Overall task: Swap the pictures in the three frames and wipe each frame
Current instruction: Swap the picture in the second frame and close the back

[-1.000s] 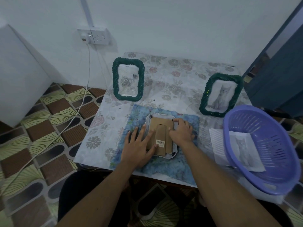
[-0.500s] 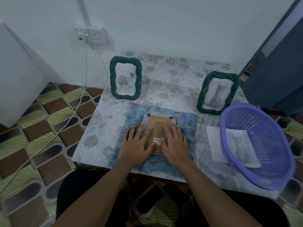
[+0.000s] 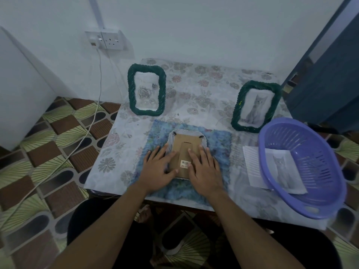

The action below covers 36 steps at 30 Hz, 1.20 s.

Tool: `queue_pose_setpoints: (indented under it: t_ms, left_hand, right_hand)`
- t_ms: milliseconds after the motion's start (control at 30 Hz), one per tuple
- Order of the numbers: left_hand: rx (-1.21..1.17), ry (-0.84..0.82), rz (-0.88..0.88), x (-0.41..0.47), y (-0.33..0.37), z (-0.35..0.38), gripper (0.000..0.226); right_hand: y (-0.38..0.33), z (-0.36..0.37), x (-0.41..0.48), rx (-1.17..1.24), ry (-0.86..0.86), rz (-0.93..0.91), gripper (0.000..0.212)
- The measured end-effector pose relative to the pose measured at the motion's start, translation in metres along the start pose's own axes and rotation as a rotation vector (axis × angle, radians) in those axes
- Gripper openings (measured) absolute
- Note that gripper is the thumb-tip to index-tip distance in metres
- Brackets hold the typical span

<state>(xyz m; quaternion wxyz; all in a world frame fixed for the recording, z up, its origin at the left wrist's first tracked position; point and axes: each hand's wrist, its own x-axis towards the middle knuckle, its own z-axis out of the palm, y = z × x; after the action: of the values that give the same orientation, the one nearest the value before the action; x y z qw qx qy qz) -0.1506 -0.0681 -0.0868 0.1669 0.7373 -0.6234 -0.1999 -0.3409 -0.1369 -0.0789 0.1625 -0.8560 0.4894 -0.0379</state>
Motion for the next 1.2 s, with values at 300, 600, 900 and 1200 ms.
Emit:
queue_pose_setpoints:
  t_ms: [300,600,900,1200]
  left_hand:
    - [-0.147,-0.159,0.081,-0.001,-0.022,-0.022,0.087]
    - [-0.161,-0.155,0.05,0.0,-0.02,-0.021,0.081]
    - [-0.244,-0.05,-0.035,-0.002,-0.013,-0.017,0.069]
    - [-0.445,-0.042,-0.108,-0.001,-0.003,-0.024,0.042]
  right_hand:
    - [0.0,-0.001,0.0,0.014,0.016,0.002,0.054]
    - [0.001,0.002,0.0,0.013,0.005,0.004,0.054]
    - [0.0,0.001,-0.001,0.015,-0.008,0.008,0.054]
    - [0.0,0.001,0.0,0.015,-0.012,0.014,0.065]
